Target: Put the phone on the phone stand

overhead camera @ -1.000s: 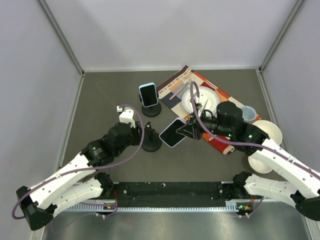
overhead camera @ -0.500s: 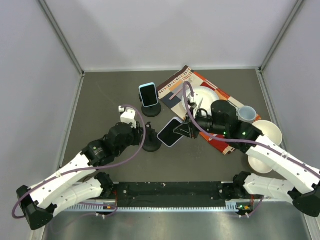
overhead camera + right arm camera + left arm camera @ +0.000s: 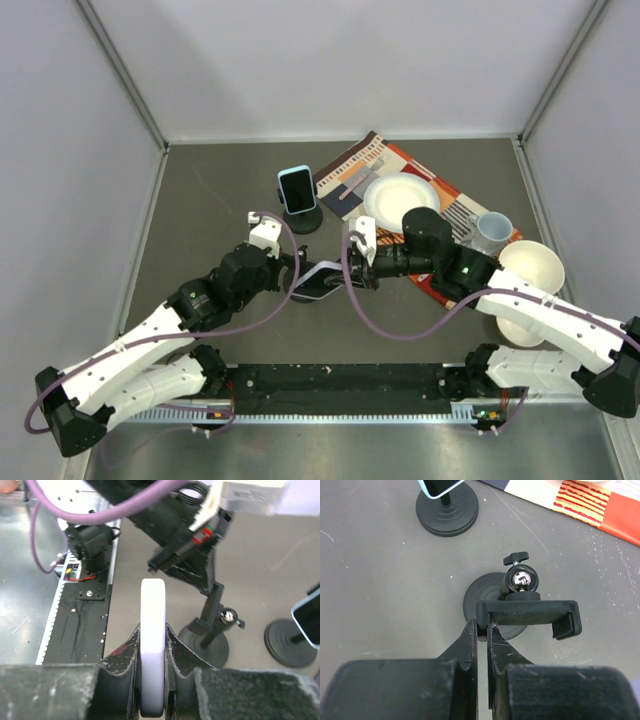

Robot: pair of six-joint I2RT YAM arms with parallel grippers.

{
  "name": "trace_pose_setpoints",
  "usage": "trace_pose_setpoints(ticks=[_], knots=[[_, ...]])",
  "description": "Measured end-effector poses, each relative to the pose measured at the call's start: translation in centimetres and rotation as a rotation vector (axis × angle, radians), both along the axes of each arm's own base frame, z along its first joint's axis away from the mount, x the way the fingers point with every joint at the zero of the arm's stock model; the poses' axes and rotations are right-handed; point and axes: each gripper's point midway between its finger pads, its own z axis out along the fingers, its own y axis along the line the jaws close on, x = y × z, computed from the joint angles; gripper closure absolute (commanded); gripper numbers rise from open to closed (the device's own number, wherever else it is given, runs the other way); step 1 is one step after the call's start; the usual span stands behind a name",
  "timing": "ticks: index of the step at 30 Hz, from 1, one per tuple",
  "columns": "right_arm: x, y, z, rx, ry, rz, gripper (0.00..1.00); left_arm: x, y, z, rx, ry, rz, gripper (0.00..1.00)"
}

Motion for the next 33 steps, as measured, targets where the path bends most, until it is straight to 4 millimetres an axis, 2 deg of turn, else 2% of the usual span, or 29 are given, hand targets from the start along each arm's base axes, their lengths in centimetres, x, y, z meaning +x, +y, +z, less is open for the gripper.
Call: trace_pose_setpoints(ticks=[6,11,13,19,26,33], knots=[[-2.0,1.7,-0.4,0.032,-0.118,0.197,1.00,-0.1,-0.5,0.2,0.025,-0.004,-0.051,1.00],[-1.3,2.9,-3.5,-0.053,-0.141,0.241,1.00,-1.0,-1.5,0.4,0.051,0.027,-0.152,1.00],[-1.1,3.4,-4.0,-0.079,-0.144,0.257,1.00,-1.4,-2.0,0.3,0.063,0.049,-0.196,1.00],[-1.3,4.7,-4.0,-0.096,-0.191,0.307,1.00,-2.1,-2.6,0.2,0.095,0.062,-0.278,1.00],[-1.1,6.0,-5.4,-0.140,-0.169,0.370,1.00,-2.1,-2.2,0.1,0.129,0.053,-0.302,1.00],[-1.2,6.5,-5.7,-0.137,-0.176,0.426,1.00,-2.4,-2.3,0.2,0.130,0.054,-0.331,1.00]])
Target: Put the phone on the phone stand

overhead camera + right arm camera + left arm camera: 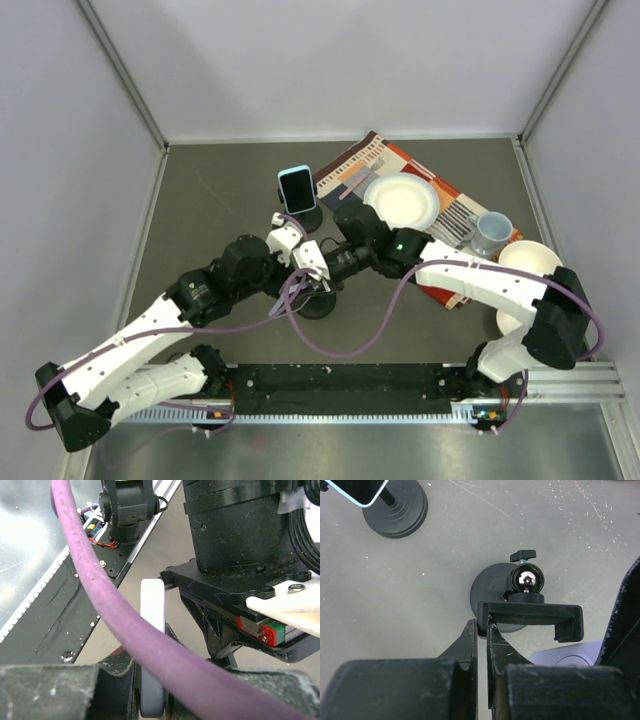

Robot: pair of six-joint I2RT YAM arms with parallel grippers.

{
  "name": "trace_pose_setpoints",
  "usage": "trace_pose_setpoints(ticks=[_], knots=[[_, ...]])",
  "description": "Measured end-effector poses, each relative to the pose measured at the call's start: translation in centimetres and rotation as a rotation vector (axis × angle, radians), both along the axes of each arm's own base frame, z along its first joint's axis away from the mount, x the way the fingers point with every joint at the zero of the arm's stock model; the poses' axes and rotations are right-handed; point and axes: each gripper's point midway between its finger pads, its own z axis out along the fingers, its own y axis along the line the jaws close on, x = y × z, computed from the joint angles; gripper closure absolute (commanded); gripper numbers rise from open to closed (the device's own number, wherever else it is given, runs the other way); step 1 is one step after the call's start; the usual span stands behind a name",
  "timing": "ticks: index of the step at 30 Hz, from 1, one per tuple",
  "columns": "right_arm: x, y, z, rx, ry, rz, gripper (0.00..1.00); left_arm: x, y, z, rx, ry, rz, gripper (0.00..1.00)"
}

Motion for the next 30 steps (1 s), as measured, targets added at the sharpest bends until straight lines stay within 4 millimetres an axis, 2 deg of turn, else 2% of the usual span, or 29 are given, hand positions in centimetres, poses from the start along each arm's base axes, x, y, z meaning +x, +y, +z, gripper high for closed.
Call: trace_pose_setpoints(ticks=[11,30], knots=[[0.4,0.8,-0.2,-0.063,-0.048,0.104,1.00,0.0,0.3,-0.1,0.011,0.010,-0.010,1.00],[0.9,1.1,-0.5,-0.126,-0.102,0.159,1.00,0.0,-0.2,0.0,0.027,0.013,-0.063,1.00]])
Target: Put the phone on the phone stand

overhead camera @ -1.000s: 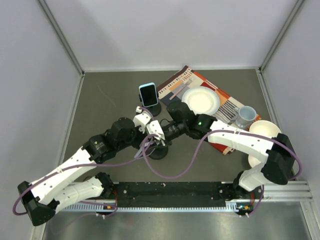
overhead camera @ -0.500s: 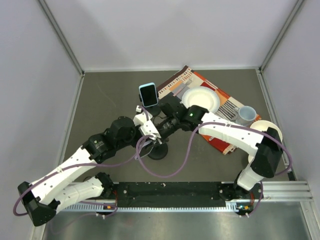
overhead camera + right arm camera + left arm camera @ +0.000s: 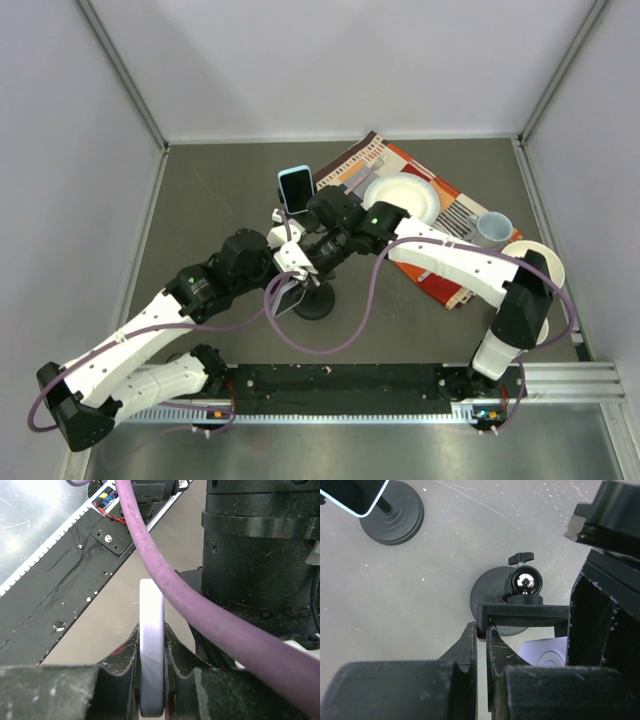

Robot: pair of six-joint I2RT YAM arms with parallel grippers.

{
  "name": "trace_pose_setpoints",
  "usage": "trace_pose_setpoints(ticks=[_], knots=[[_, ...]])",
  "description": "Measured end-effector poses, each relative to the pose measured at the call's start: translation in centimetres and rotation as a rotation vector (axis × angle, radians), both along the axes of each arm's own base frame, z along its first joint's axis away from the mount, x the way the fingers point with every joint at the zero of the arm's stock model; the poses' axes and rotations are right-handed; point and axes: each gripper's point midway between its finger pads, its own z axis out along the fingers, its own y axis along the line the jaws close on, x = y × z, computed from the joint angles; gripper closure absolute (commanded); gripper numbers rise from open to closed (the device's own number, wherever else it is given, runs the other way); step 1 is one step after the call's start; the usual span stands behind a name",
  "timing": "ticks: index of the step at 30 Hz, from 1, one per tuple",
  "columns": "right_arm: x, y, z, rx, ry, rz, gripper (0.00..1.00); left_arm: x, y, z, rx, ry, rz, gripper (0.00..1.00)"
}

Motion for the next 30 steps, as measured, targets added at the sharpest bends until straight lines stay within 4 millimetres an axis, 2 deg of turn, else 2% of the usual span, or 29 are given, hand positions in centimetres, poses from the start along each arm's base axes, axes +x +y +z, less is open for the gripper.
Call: trace_pose_setpoints(ticks=[15,30], knots=[[0.8,-0.1,-0.3,-0.006,-0.043,-0.005,1.00,0.2,0.6,0.5,0.014,-0.023,0.003,1.00],[1.2,0.5,-0.9,-0.006,-0.083,0.020,1.00,0.1,0.9,0.2,0.024,-0.017,0.001,1.00]])
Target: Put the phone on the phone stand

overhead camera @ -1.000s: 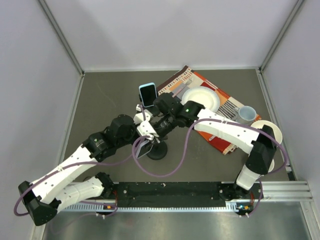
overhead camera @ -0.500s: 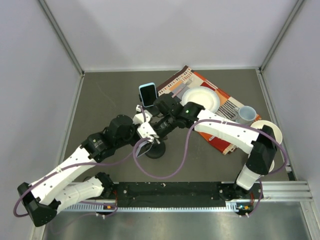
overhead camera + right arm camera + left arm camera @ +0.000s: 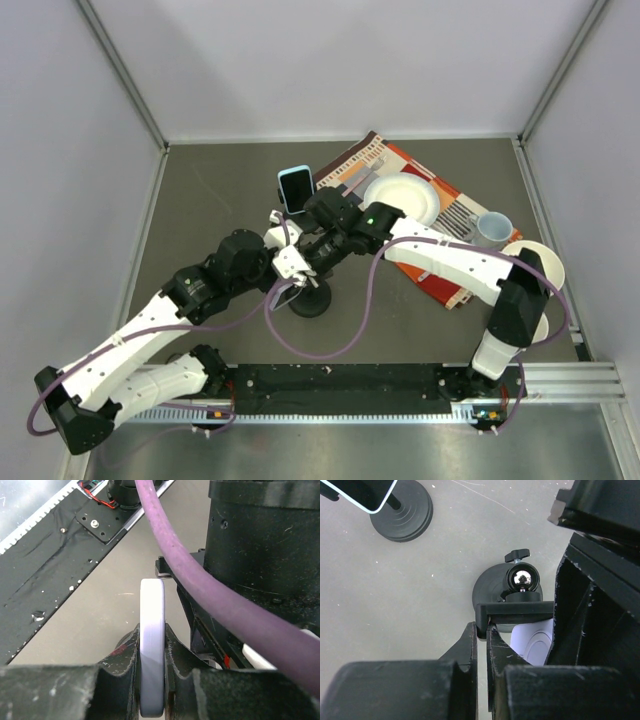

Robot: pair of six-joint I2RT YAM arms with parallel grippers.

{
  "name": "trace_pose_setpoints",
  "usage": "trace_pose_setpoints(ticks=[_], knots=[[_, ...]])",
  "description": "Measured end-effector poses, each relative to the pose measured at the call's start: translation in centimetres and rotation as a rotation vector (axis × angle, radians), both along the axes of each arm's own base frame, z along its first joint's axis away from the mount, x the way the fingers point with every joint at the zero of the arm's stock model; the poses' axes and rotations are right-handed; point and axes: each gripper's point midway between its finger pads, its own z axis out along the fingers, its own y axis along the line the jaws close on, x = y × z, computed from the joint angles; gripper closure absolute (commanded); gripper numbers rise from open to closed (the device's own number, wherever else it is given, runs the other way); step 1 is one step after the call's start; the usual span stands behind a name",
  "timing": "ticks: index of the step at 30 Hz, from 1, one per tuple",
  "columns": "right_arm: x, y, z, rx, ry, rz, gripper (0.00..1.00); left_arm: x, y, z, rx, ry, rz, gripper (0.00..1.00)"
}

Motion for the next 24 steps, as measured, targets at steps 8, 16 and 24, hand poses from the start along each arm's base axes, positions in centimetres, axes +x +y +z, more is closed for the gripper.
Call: trace_pose_setpoints(ticks=[8,16,24], knots=[[0.4,-0.1,0.0,0.006,-0.017,0.000,1.00,0.2,-0.1,0.1,-0.009,-0.016,0.001,1.00],[0.8,-0.6,-0.3,0.016,-0.016,-0.076,1.00,0.6,0.0,0.3,-0.018,-0.045,0.026,1.00],[1.7,-0.8,-0.4,0.013,0.082,-0.269,1.00,0.5,1.1,0.8,-0.074,-0.071,0.149,1.00]])
